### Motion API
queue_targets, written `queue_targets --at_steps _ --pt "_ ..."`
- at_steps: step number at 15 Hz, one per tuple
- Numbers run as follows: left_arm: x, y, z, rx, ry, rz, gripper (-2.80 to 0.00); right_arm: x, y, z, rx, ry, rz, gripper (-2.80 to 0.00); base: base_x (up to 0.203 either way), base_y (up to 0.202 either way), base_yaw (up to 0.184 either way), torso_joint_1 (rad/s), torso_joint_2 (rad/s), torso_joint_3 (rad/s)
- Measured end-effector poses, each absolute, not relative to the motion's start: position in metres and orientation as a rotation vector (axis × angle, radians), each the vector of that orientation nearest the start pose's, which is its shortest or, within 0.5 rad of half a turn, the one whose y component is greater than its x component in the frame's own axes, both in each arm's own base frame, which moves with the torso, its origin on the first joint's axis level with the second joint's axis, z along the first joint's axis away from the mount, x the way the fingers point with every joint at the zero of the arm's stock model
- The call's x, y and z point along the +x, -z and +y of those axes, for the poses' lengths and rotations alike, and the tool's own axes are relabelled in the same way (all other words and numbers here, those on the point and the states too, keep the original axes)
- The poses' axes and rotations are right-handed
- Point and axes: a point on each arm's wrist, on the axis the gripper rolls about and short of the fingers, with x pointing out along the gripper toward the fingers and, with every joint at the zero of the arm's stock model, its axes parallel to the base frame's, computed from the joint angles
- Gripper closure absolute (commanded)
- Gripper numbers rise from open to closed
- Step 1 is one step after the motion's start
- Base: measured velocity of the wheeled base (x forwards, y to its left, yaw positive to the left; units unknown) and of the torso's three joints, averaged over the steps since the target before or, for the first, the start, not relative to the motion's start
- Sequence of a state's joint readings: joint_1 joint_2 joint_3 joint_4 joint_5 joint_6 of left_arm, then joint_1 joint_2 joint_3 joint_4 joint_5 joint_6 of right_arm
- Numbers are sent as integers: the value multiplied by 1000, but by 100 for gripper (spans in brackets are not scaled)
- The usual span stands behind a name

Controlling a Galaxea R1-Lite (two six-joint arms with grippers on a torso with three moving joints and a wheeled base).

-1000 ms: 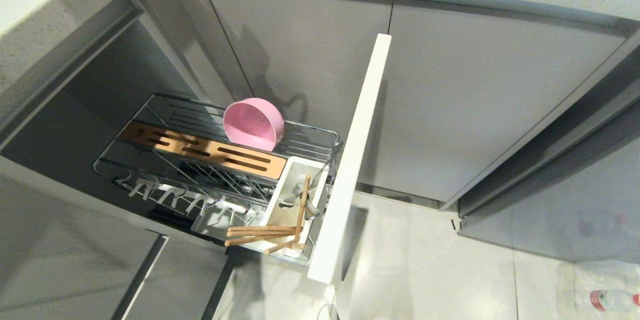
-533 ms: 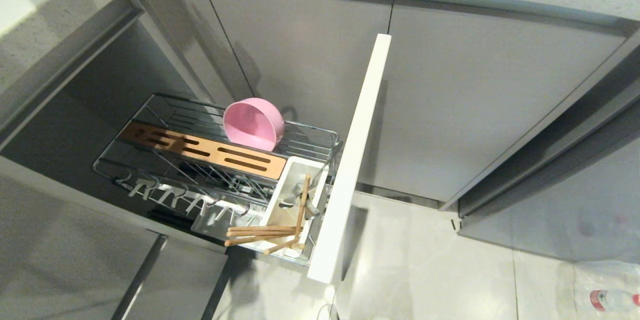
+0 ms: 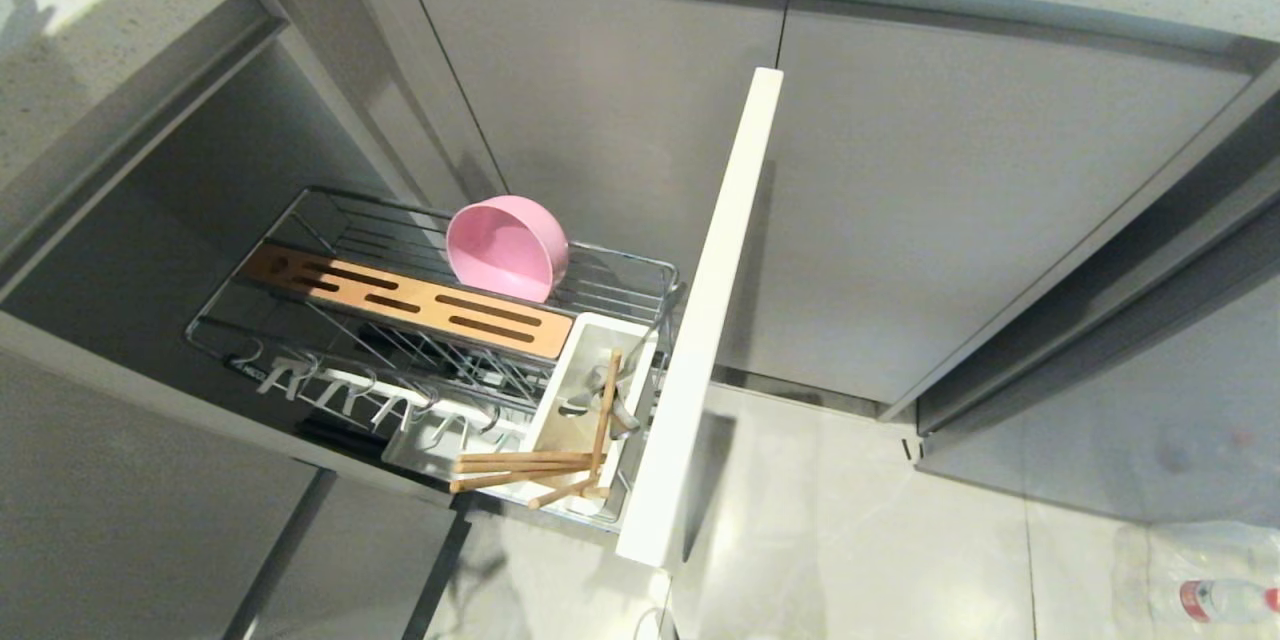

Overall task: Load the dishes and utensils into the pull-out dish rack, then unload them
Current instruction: Take the plate out of the cupboard

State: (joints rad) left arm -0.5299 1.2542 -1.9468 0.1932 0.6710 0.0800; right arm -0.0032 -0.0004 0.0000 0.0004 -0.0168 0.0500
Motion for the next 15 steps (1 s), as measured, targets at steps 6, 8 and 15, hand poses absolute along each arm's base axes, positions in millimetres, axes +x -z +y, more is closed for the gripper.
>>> queue_targets --at_steps 6,8,15 --pt "39 -482 0 -67 -176 -313 0 -23 -75 0 50 20 0 0 0 0 0 0 0 0" --pt "28 -475 5 -13 -220 -267 0 -23 -75 0 50 20 -1 0 0 0 0 0 0 0" --pt "3 -440 4 104 -431 50 0 -23 -75 0 50 20 -1 0 0 0 0 0 0 0"
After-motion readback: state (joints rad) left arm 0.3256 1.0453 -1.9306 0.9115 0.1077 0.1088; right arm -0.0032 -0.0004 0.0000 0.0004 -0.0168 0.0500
